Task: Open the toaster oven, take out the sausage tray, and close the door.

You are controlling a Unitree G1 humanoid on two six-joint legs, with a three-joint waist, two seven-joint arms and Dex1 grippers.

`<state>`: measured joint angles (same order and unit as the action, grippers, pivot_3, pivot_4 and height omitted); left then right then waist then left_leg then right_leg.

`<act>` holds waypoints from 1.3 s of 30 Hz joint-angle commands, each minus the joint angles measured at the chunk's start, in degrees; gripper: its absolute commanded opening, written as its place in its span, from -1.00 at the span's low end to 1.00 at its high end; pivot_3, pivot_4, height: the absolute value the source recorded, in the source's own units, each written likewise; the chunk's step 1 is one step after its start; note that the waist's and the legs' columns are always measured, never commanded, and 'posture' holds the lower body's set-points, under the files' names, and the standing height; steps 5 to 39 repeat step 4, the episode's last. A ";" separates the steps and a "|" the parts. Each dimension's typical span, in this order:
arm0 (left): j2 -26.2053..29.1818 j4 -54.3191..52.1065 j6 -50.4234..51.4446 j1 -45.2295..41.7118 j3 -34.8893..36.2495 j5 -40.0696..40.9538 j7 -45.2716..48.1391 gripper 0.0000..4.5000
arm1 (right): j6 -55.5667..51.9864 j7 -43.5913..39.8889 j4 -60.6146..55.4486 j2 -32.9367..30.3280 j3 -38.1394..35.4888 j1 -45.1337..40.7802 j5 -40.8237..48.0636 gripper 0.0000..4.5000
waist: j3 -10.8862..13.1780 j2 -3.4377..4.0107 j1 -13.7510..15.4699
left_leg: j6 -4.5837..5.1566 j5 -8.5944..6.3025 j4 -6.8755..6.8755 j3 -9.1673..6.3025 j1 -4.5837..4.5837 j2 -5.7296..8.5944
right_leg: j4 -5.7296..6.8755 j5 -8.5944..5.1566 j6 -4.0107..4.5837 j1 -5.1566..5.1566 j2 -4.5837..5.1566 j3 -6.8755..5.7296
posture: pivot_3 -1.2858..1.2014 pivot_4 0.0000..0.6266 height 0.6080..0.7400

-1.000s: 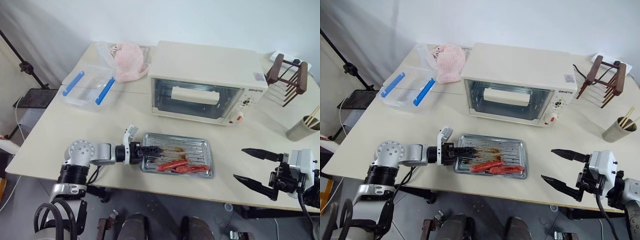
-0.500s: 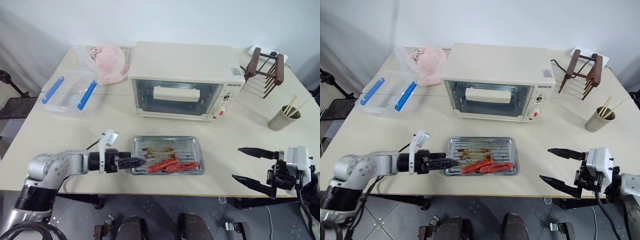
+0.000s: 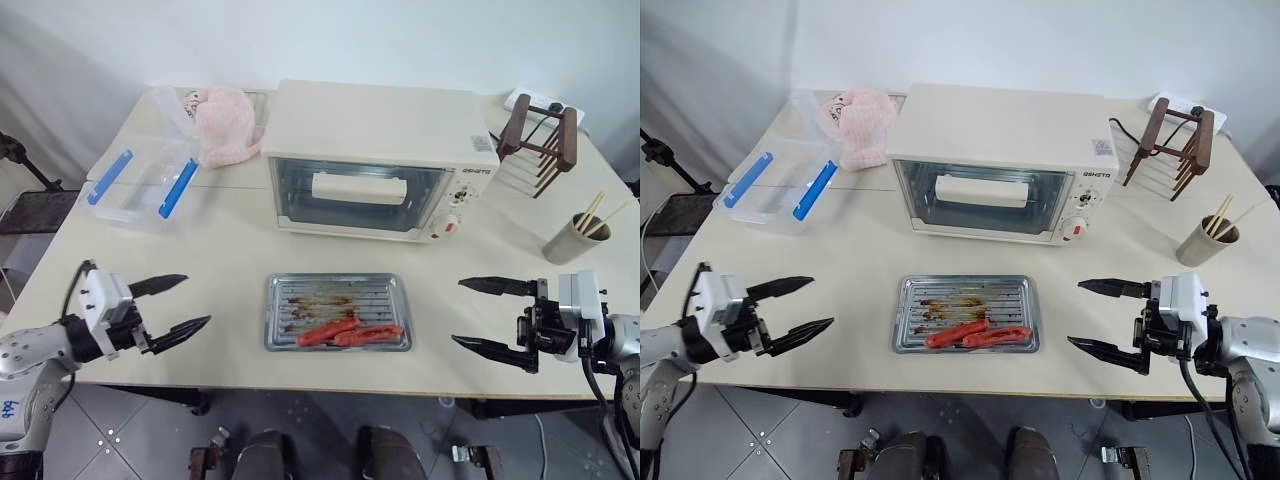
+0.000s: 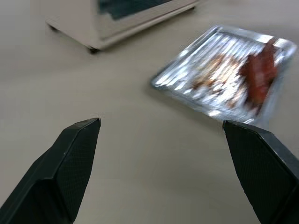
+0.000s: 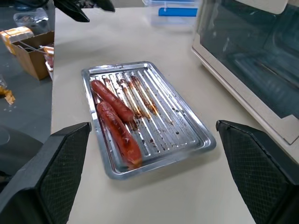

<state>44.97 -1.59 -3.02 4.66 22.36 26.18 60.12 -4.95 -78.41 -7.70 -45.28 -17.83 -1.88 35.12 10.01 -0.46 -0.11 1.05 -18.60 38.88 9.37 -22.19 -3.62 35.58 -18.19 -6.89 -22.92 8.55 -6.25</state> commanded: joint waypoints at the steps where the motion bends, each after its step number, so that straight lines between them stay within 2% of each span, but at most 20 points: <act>1: 0.66 2.26 -4.89 -0.64 2.84 -0.46 1.42 0.98 | 2.80 -2.04 2.24 -0.35 0.31 -2.73 -0.37 1.00 | 0.01 -0.02 -0.06 | 0.02 -0.02 0.01 0.06 0.00 -0.02 | 0.02 0.00 -0.01 -0.04 0.00 -0.05 | 0.03 -0.52 1.00; 4: 2.05 3.53 -3.89 -0.97 4.93 1.43 2.20 0.98 | 4.47 -2.97 4.55 -0.77 0.45 -4.61 -0.96 1.00 | 0.02 -0.04 -0.11 | 0.05 -0.03 0.04 0.18 -0.01 -0.07 | 0.06 0.01 -0.03 -0.10 -0.01 -0.08 | 0.03 -0.52 1.00; 39: 2.05 3.53 -3.89 -0.97 4.93 1.43 2.20 0.98 | 4.47 -2.97 4.55 -0.77 0.45 -4.61 -0.96 1.00 | 0.02 -0.04 -0.11 | 0.05 -0.03 0.04 0.18 -0.01 -0.07 | 0.06 0.01 -0.03 -0.10 -0.01 -0.08 | 0.03 -0.52 1.00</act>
